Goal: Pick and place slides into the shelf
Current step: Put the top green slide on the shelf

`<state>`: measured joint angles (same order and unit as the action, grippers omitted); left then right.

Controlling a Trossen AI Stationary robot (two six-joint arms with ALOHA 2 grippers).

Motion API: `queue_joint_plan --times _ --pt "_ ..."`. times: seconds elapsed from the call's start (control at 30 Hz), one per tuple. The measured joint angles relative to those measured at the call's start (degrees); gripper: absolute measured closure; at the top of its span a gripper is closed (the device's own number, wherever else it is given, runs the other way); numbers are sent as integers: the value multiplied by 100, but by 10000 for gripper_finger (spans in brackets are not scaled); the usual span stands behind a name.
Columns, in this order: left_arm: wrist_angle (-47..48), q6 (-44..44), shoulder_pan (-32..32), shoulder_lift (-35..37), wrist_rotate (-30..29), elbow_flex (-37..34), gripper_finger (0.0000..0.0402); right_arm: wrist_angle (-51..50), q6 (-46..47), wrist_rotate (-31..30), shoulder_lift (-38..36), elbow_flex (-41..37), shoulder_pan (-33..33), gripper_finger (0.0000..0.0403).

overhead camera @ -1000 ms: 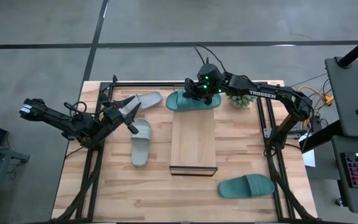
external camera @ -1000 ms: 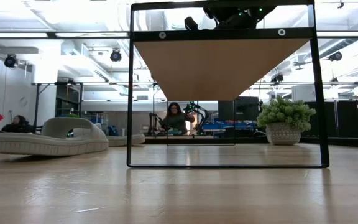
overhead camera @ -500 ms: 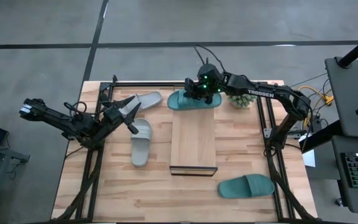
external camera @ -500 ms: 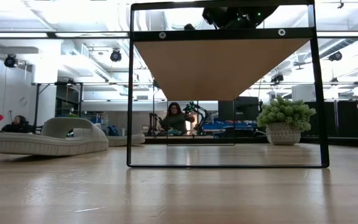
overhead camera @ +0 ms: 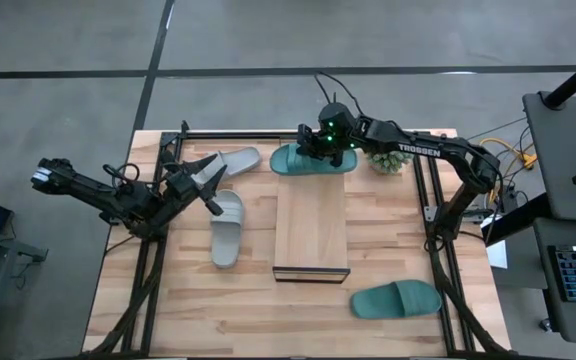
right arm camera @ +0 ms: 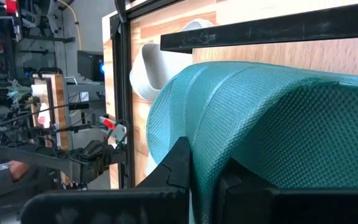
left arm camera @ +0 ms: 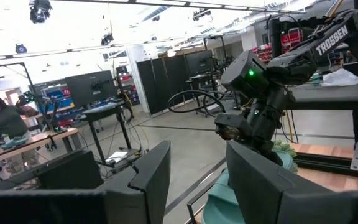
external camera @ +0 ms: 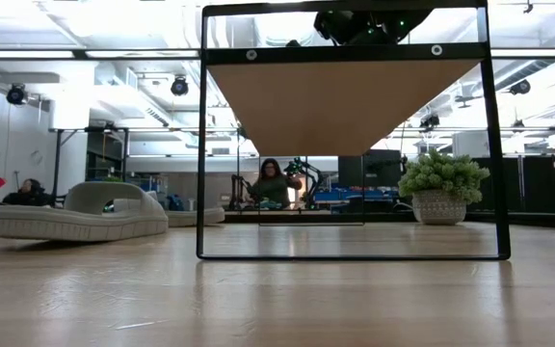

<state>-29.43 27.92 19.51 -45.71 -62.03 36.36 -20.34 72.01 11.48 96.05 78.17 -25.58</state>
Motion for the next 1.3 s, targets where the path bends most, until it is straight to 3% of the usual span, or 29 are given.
queue_joint_plan --times 0.67,1.3 --pt "2 0 4 0 1 0 260 637 309 -59 -11 -317 4 392" --pt "2 0 -2 0 1 0 260 624 289 -59 -11 -330 4 392"
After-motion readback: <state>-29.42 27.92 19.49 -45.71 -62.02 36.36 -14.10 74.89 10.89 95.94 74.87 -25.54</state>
